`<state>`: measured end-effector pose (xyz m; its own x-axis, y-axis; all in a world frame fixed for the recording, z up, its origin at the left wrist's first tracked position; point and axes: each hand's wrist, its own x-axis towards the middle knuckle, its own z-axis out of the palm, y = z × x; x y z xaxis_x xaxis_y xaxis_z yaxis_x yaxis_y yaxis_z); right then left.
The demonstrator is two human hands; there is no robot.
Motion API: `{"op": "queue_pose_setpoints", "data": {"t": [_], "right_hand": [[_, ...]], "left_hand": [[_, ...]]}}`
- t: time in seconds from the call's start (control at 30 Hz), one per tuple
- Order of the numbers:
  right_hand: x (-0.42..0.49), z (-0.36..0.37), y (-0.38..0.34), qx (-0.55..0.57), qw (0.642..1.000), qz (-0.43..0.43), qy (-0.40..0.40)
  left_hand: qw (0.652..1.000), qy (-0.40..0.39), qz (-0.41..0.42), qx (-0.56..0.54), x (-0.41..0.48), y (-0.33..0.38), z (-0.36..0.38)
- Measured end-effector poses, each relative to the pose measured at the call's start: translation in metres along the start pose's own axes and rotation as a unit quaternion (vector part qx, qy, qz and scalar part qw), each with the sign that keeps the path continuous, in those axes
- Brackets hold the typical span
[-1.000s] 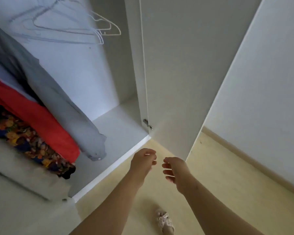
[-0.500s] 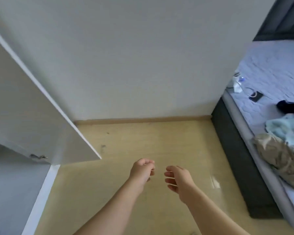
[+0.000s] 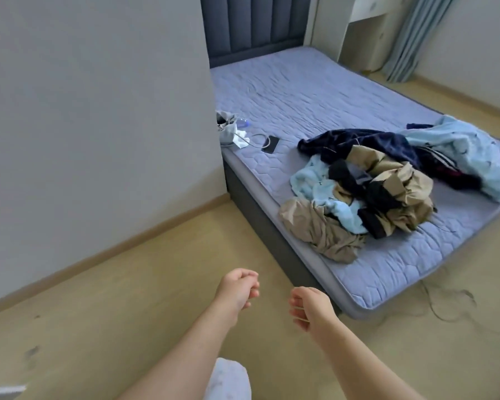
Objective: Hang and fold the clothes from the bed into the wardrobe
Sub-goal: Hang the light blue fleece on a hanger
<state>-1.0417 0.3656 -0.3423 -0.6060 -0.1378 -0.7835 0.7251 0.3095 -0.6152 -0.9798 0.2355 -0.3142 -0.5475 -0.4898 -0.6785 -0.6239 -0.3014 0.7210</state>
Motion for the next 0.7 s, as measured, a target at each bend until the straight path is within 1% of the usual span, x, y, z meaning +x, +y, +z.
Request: {"op": "queue_pose_setpoints", "data": {"t": [0.13,0.33,0.47,0.57,0.7], "right_hand": [[0.036,-0.031,-0.026,0.063,0.998,0.02,0.019],[0.111,-0.072,-0.095,0.129,0.989,0.026,0.072],[0.165,-0.085,-0.146,0.138,0.986,0.049,0.078],[0.208,-0.094,-0.182,0.147,0.984,0.045,0.087],[0.257,-0.107,-0.203,0.131,0.985,0.05,0.104]], "left_hand": [[0.998,-0.032,0.014,0.05,0.037,0.037,0.043],[0.991,-0.089,0.018,0.099,0.119,0.102,0.114],[0.985,-0.109,0.009,0.136,0.179,0.152,0.153],[0.978,-0.118,0.015,0.174,0.223,0.185,0.181],[0.968,-0.134,-0.007,0.214,0.274,0.203,0.213]]}}
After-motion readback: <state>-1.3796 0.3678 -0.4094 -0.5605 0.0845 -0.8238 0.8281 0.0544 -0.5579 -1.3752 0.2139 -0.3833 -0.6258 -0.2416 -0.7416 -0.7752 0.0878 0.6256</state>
